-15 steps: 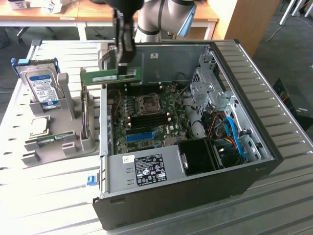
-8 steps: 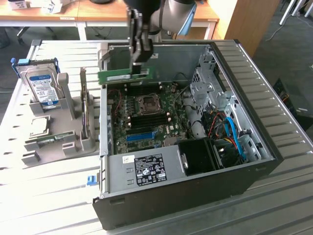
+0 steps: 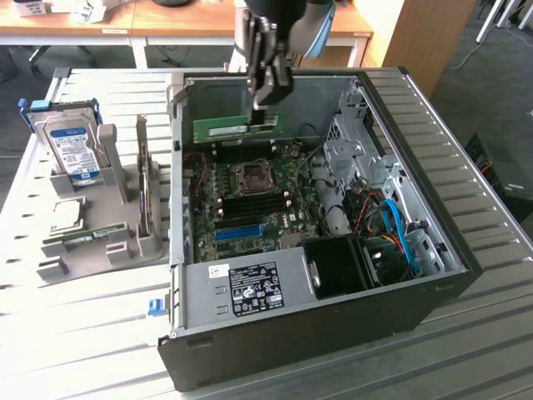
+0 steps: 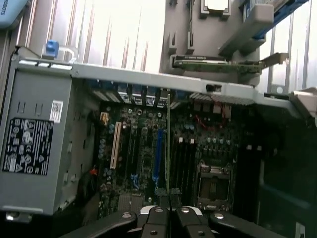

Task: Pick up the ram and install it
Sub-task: 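Pick up the ram and move it above insertion slot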

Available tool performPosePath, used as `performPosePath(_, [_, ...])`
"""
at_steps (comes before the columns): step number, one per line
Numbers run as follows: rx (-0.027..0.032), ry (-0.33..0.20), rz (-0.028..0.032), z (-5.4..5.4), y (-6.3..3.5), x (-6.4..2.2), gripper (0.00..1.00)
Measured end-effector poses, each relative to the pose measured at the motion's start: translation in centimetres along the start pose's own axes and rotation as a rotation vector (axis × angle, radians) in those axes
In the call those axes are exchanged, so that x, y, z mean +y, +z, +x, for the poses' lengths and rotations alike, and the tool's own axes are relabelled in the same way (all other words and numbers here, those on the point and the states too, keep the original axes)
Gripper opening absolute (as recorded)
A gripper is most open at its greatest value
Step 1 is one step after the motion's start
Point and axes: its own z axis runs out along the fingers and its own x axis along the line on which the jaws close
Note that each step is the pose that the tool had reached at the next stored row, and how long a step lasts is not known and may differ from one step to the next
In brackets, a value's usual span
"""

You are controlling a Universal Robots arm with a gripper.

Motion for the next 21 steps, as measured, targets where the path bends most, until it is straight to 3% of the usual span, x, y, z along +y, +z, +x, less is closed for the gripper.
performPosePath(6, [0.0000, 0.000, 0.0000, 0.1, -0.06, -0.79, 0.12])
performPosePath(14, [-0.0001, -0.001, -0.0035, 0.4, -0.31, -3.87, 0.12])
performPosePath(21, [-0.0002, 0.000, -0.0035, 0.0, -0.28, -3.96, 0.12])
